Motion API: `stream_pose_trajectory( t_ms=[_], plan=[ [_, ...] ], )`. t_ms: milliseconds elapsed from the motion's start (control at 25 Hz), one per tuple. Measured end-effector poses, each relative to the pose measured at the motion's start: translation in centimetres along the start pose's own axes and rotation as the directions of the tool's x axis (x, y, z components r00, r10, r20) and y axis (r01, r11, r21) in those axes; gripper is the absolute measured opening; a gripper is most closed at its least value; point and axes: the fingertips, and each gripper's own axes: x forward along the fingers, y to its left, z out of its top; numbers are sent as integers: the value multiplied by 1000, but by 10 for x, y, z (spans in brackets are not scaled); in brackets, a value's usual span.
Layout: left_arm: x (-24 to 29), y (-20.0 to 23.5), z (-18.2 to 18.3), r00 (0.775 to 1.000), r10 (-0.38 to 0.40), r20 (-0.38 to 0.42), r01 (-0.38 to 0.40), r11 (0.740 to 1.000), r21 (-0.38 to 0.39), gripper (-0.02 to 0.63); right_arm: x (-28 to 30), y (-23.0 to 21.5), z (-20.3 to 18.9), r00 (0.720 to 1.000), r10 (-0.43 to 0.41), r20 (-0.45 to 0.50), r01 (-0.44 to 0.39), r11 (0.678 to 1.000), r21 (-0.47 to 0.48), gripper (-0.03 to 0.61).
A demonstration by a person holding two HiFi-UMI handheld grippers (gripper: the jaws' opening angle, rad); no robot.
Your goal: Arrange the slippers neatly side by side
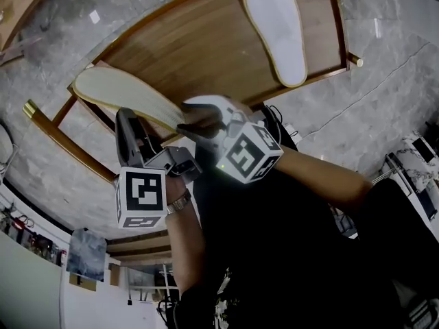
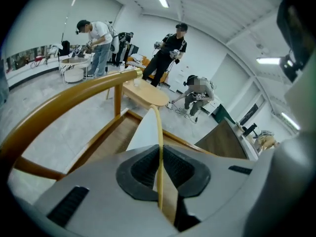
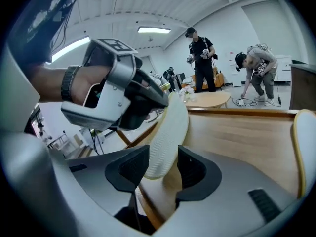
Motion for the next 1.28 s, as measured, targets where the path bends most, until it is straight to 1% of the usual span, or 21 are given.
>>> stream_pose_trajectory(
  t_ms=[80,120,240,280,520,720,840,960,1040,1120,1240,1280],
  plan=[
    [2,-11,-4,999,-34,-22,33,999,-25,20,-2,9,-5,1000,12,13,-12,1000,-6,158],
    [3,-15,-5,998,-51,-31,50,999,-19,20,-4,10,-7,1000,5,17,-5,1000,-11,160],
    [9,-23,-5,995,-85,-56,88,995,49,21,-2,4,-6,999,-35,29,35,999,-3,166],
    [11,-25,-5,993,-96,-64,100,993,59,21,0,1,-5,998,-45,33,44,999,4,166],
    [22,-37,-8,981,-169,-99,176,982,68,25,-1,-16,-5,991,-128,38,126,991,35,166],
    [27,-51,-18,963,-232,-140,245,966,85,26,-6,-29,-11,986,-165,17,165,986,32,165],
    [33,-55,-29,954,-243,-176,260,963,77,25,-9,-36,-14,983,-186,8,185,982,28,113],
    [36,-55,-40,945,-252,-211,269,962,56,23,-17,-44,-16,976,-216,-2,216,976,23,100],
    [35,-59,-46,934,-274,-230,293,955,49,23,-25,-54,-18,969,-248,-13,248,969,20,48],
    [32,-62,-49,925,-294,-242,320,944,78,23,-32,-64,-20,960,-281,-19,281,959,22,30],
    [28,-62,-51,919,-302,-254,349,922,166,25,-39,-76,-19,948,-317,-20,318,947,46,28],
    [26,-62,-52,917,-303,-260,358,913,196,47,-41,-79,-17,945,-326,-20,327,944,51,28]
  ],
)
